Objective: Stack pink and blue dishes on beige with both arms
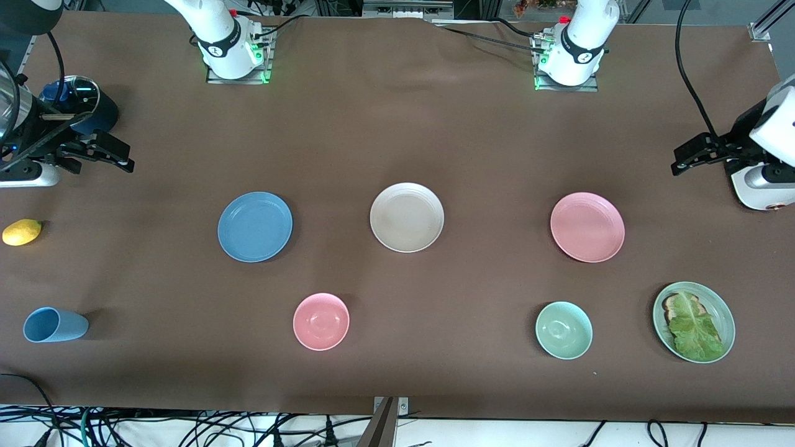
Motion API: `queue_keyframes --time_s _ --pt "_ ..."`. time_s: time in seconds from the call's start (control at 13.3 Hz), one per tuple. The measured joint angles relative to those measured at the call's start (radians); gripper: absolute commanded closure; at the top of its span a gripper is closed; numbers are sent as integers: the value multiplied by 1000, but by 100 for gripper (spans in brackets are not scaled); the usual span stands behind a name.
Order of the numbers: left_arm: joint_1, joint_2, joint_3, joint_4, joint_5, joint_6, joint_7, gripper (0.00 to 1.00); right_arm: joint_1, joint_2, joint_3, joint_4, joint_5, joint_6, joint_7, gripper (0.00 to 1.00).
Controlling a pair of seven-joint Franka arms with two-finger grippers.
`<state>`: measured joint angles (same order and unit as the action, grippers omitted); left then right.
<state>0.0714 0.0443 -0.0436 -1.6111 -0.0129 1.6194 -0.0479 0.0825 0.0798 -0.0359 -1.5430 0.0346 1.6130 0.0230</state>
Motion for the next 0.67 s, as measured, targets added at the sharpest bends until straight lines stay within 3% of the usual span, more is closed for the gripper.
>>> queue_keyframes --time_s 0.67 --pt "32 39 -2 9 0 -4 -8 0 2 0 1 0 0 0 0 0"
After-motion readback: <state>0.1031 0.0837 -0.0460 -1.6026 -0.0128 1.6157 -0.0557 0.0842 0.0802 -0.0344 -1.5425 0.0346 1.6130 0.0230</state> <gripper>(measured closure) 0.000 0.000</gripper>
